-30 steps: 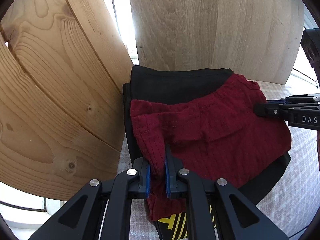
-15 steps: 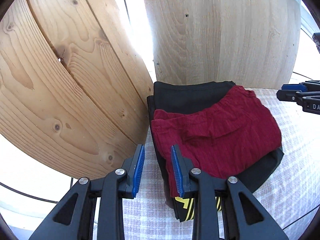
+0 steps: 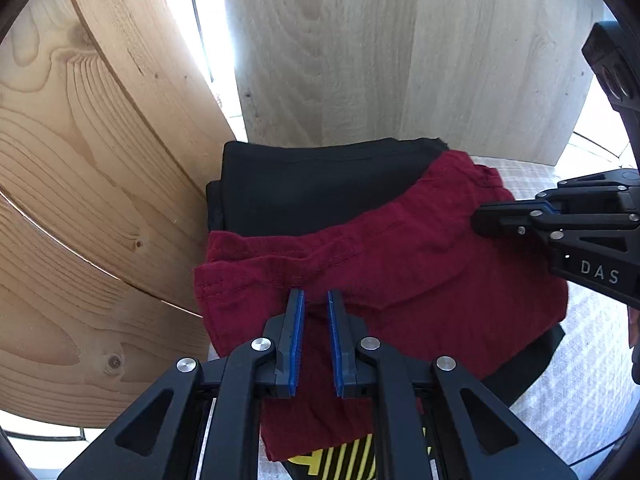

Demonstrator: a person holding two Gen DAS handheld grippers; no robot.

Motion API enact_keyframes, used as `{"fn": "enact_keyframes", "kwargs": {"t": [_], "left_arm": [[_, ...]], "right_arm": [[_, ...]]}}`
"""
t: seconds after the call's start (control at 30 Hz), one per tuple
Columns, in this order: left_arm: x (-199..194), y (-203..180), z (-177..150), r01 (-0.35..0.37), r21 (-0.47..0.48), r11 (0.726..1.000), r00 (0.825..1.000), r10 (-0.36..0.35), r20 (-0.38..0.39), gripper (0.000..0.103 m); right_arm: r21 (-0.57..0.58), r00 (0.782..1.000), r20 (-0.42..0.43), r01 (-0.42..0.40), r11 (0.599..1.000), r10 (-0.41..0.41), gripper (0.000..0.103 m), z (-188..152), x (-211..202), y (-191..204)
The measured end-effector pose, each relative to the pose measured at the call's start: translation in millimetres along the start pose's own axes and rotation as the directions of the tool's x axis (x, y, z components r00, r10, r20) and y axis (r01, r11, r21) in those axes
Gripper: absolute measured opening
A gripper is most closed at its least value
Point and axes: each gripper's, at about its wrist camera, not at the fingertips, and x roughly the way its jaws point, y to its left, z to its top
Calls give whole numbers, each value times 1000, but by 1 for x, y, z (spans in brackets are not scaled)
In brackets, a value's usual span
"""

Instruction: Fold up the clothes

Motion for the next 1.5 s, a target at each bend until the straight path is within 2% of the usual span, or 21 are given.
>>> {"fn": "enact_keyframes", "kwargs": {"t": [0.17,0.27,0.33,0.4,0.47,0.53,0.6,0.73,0.9,0.97,1.07,1.13,1.37,1.5], "left_arm": [[5,4,-6,-12,-7,1000,1000,12,-5,9],[-8,6,-7,-23,-36,999,999,24,22,9],[-24,5,-9,-32,-45,998,998,34,50,10],[-40,6,-12,-27,-58,998,996,32,80,22],[-59,1,-18,3,-65,998,994,4,108,31],[-76,-8,-26,19,-63,998,992,-11,129,35],[-91,-17,-34,35,-65,997,989,-25,149,40],[-115,-34,-49,46,-72,996,984,-33,176,52],[-148,-54,-73,52,-85,995,979,-33,203,63],[-165,-61,-86,47,-97,994,975,-25,219,66],[-186,-77,-102,31,-97,995,971,-7,240,74],[-199,-89,-111,43,-89,995,966,-19,256,75],[-234,-138,-144,98,-11,995,956,-91,279,75],[-250,-152,-160,98,-7,995,952,-92,292,75]], "right_arm": [[9,1000,-23,-1,1000,1,0,-2,16,-9],[20,1000,20,-11,1000,10,0,-4,3,-11],[23,998,63,11,1000,-12,4,-8,-16,-11],[15,993,104,46,999,-47,6,-14,-38,-10],[3,986,150,71,997,-71,17,-23,-62,-5],[-17,979,178,108,994,-103,51,-35,-80,2],[-39,973,207,117,992,-107,57,-46,-95,7],[-37,971,210,124,992,-113,58,-71,-118,20],[-26,953,246,191,981,-179,62,-110,-149,34],[-7,940,272,218,976,-207,65,-129,-166,36],[37,907,318,277,960,-275,67,-154,-191,40],[73,885,330,322,944,-328,67,-170,-210,41],[166,861,337,343,924,-380,67,-227,-255,33],[202,850,341,352,914,-403,67,-255,-273,30]]}}
